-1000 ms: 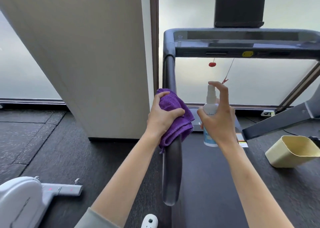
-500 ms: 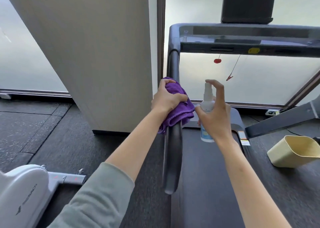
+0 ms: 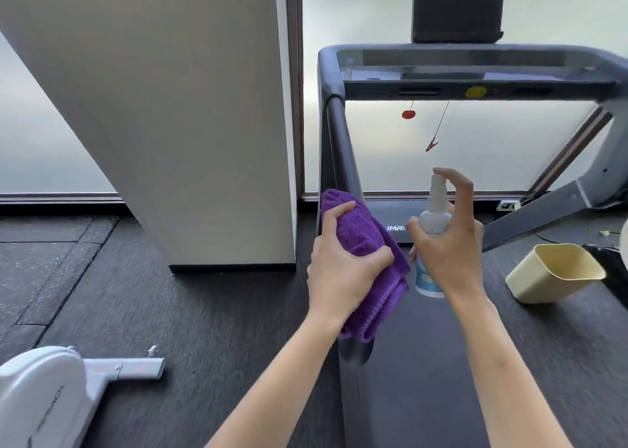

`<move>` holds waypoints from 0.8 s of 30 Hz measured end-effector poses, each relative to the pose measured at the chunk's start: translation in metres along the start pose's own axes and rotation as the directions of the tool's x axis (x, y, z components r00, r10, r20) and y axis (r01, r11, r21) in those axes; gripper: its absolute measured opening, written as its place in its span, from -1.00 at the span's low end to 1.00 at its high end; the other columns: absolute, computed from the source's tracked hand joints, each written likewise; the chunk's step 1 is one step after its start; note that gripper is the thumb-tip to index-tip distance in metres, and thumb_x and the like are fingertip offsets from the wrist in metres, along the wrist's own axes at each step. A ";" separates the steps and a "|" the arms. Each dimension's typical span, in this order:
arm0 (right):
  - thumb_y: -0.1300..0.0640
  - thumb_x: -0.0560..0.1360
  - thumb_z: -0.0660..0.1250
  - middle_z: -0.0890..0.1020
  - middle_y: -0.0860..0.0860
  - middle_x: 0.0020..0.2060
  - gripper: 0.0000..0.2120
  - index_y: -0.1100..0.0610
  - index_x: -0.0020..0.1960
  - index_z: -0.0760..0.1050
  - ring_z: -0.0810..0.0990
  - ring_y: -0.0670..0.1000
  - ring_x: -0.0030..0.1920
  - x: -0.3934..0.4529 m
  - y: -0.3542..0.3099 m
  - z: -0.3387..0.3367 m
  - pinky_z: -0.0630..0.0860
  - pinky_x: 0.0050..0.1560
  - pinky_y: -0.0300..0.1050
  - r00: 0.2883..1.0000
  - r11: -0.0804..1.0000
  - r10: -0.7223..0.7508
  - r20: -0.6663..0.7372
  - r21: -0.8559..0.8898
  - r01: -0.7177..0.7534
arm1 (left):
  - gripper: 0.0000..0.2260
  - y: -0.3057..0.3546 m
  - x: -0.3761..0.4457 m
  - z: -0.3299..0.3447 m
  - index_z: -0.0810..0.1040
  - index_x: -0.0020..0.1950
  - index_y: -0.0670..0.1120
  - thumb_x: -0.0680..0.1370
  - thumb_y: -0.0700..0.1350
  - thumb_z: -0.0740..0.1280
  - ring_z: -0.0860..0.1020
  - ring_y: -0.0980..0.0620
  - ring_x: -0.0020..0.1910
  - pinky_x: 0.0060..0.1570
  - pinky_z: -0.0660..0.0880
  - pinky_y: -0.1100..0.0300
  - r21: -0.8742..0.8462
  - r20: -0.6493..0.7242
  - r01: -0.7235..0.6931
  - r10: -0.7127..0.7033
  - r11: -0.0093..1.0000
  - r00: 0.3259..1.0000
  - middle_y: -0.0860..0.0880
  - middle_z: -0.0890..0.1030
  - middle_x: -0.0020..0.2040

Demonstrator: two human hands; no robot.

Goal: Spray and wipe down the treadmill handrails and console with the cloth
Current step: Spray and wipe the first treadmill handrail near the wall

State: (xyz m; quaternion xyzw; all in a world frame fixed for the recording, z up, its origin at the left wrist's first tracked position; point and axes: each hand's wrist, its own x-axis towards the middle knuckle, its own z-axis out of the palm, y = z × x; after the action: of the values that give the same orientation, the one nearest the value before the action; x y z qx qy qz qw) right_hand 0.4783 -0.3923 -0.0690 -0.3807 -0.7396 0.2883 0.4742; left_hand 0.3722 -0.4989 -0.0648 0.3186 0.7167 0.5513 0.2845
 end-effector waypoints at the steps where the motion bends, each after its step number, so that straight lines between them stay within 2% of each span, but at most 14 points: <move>1: 0.42 0.43 0.31 0.53 0.11 -0.36 -0.41 -0.02 0.34 0.29 0.57 0.13 -0.52 -0.003 0.001 -0.002 0.55 -0.46 -0.14 1.000 1.000 0.004 -0.003 0.004 -0.004 | -0.38 -0.001 -0.008 -0.001 0.29 0.21 0.45 0.23 0.14 0.45 0.58 0.02 0.04 0.13 0.53 -0.02 -0.007 0.005 -0.008 0.008 1.000 1.000 0.12 0.54 0.15; 3: 0.43 0.44 0.32 0.54 0.13 -0.39 -0.42 0.00 0.34 0.30 0.56 0.09 -0.55 -0.006 0.002 -0.003 0.52 -0.48 -0.21 1.000 1.000 0.007 -0.003 0.001 -0.007 | -0.37 -0.001 -0.011 -0.001 0.30 0.19 0.45 0.20 0.13 0.45 0.57 0.03 0.05 0.14 0.52 -0.02 -0.039 0.021 0.004 -0.004 0.999 1.000 0.16 0.53 0.12; 6: 0.40 0.43 0.32 0.54 0.14 -0.32 -0.41 -0.04 0.33 0.28 0.58 0.16 -0.48 -0.002 0.005 0.001 0.55 -0.41 -0.06 1.000 1.000 -0.006 0.003 -0.016 0.006 | -0.39 0.001 0.011 -0.002 0.37 0.12 0.41 0.20 0.01 0.53 0.58 -0.03 0.06 0.12 0.55 -0.08 -0.185 0.068 0.110 -0.099 0.977 0.993 0.14 0.54 0.10; 9: 0.42 0.42 0.33 0.46 0.06 -0.38 -0.42 0.04 0.35 0.31 0.47 0.00 -0.49 0.011 0.007 0.005 0.43 -0.45 -0.32 1.000 0.999 -0.023 -0.011 -0.031 0.023 | -0.43 0.003 0.038 -0.001 0.43 0.15 0.27 0.34 -0.24 0.55 0.62 -0.14 0.03 -0.07 0.62 0.00 -0.429 0.155 0.253 -0.205 0.867 0.966 -0.07 0.55 0.16; 10: 0.42 0.42 0.34 0.43 0.04 -0.40 -0.42 0.07 0.36 0.32 0.44 0.02 -0.48 0.016 0.007 0.006 0.38 -0.47 -0.37 1.000 0.999 -0.026 -0.014 -0.033 0.025 | -0.43 0.004 0.046 -0.002 0.44 0.17 0.22 0.35 -0.28 0.53 0.63 -0.16 0.00 -0.14 0.62 0.04 -0.474 0.172 0.278 -0.221 0.836 0.960 -0.11 0.55 0.17; 12: 0.42 0.42 0.34 0.45 0.08 -0.39 -0.40 0.04 0.36 0.30 0.47 0.05 -0.50 0.025 0.007 0.009 0.43 -0.49 -0.29 0.999 0.999 -0.035 -0.003 -0.024 0.035 | -0.38 0.005 0.059 0.000 0.45 0.20 0.18 0.29 -0.29 0.55 0.64 -0.16 -0.08 -0.22 0.59 0.08 -0.527 0.191 0.298 -0.231 0.796 0.954 -0.15 0.56 0.16; 14: 0.41 0.41 0.33 0.50 0.16 -0.34 -0.37 -0.07 0.33 0.27 0.55 0.18 -0.47 0.035 0.010 0.012 0.54 -0.44 -0.02 0.999 0.999 -0.042 0.021 -0.004 0.042 | -0.36 0.004 0.072 0.002 0.47 0.18 0.18 0.19 -0.23 0.55 0.64 -0.15 -0.13 -0.24 0.58 0.09 -0.548 0.184 0.301 -0.239 0.780 0.953 -0.16 0.57 0.15; 16: 0.42 0.41 0.34 0.51 0.19 -0.30 -0.35 -0.13 0.30 0.25 0.54 0.23 -0.46 0.045 0.015 0.016 0.53 -0.42 0.11 0.997 0.998 -0.060 0.039 0.004 0.060 | -0.36 0.005 0.087 0.004 0.49 0.16 0.18 0.15 -0.21 0.54 0.64 -0.15 -0.13 -0.23 0.59 0.09 -0.560 0.163 0.300 -0.252 0.773 0.954 -0.16 0.57 0.16; 19: 0.43 0.40 0.37 0.52 0.16 -0.24 -0.33 -0.12 0.31 0.25 0.49 0.14 -0.46 0.059 0.022 0.022 0.50 -0.44 -0.04 0.993 0.995 -0.102 0.063 -0.007 0.103 | -0.37 0.011 0.113 0.005 0.49 0.18 0.14 0.17 -0.24 0.54 0.63 -0.14 -0.14 -0.18 0.61 0.05 -0.559 0.147 0.297 -0.260 0.775 0.954 -0.18 0.58 0.15; 21: 0.44 0.40 0.36 0.52 0.11 -0.24 -0.33 -0.10 0.32 0.26 0.51 0.12 -0.47 0.069 0.029 0.026 0.48 -0.48 -0.18 0.991 0.995 -0.104 0.088 0.003 0.104 | -0.42 0.013 0.129 0.005 0.48 0.19 0.11 0.29 -0.30 0.53 0.62 -0.12 -0.19 -0.15 0.62 0.04 -0.567 0.156 0.304 -0.263 0.765 0.952 -0.17 0.59 0.10; 22: 0.44 0.40 0.35 0.52 0.09 -0.27 -0.33 -0.12 0.31 0.25 0.53 0.16 -0.47 0.074 0.032 0.029 0.51 -0.47 -0.16 0.991 0.996 -0.087 0.101 0.014 0.086 | -0.47 0.013 0.137 0.005 0.47 0.18 0.10 0.34 -0.33 0.50 0.61 -0.10 -0.22 -0.16 0.62 0.06 -0.574 0.163 0.311 -0.267 0.758 0.950 -0.17 0.59 0.07; 24: 0.43 0.41 0.34 0.53 0.09 -0.30 -0.33 -0.17 0.29 0.25 0.56 0.22 -0.46 0.084 0.038 0.033 0.56 -0.43 0.01 0.992 0.998 -0.051 0.114 0.029 0.048 | -0.49 0.014 0.157 0.007 0.47 0.15 0.10 0.33 -0.34 0.49 0.61 -0.08 -0.27 -0.21 0.61 0.09 -0.595 0.177 0.323 -0.271 0.736 0.946 -0.16 0.58 0.03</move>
State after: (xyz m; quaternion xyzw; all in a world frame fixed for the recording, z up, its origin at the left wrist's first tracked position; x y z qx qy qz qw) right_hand 0.4370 -0.3037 -0.0717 -0.3389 -0.7711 0.3076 0.4427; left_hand 0.2797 -0.3713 -0.0619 0.1110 0.5267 0.6893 0.4849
